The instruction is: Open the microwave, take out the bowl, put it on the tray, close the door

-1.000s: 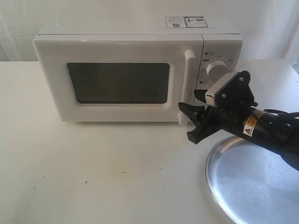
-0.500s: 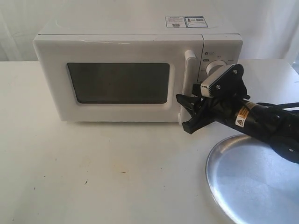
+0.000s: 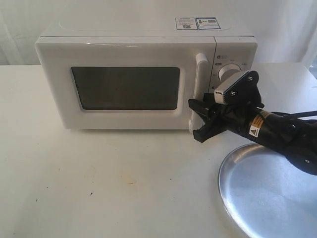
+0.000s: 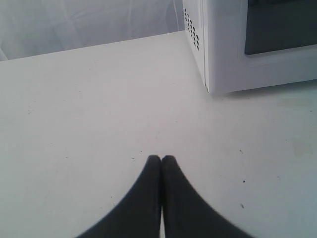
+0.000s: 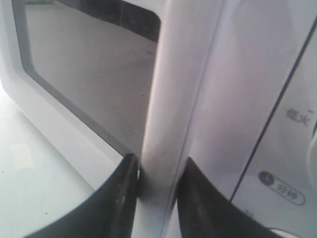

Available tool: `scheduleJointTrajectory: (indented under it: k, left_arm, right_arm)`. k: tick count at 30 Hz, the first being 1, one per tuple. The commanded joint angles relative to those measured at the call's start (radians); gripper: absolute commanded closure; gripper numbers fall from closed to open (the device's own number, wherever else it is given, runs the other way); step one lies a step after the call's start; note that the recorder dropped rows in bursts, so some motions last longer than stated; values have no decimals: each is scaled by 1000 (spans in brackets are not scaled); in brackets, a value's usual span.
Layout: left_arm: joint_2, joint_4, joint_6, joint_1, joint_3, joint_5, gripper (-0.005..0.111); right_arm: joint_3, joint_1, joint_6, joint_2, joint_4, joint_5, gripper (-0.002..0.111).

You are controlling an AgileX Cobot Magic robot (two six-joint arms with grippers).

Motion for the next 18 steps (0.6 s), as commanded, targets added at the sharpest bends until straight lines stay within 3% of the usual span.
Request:
scheduleJointTrajectory:
  k: [1,5,18]
  left_arm:
    - [-2,0,0,-4,-1,-3,107]
    - [-2,0,0,-4,-1,-3,107]
    - [-2,0,0,-4,-1,-3,107]
  right_arm:
    - [0,-1,9,-5,-229,-160,108]
    - [0,-20,46,-7,-418,-217,108]
    - [-5,-39,74,-10,-610,-217,108]
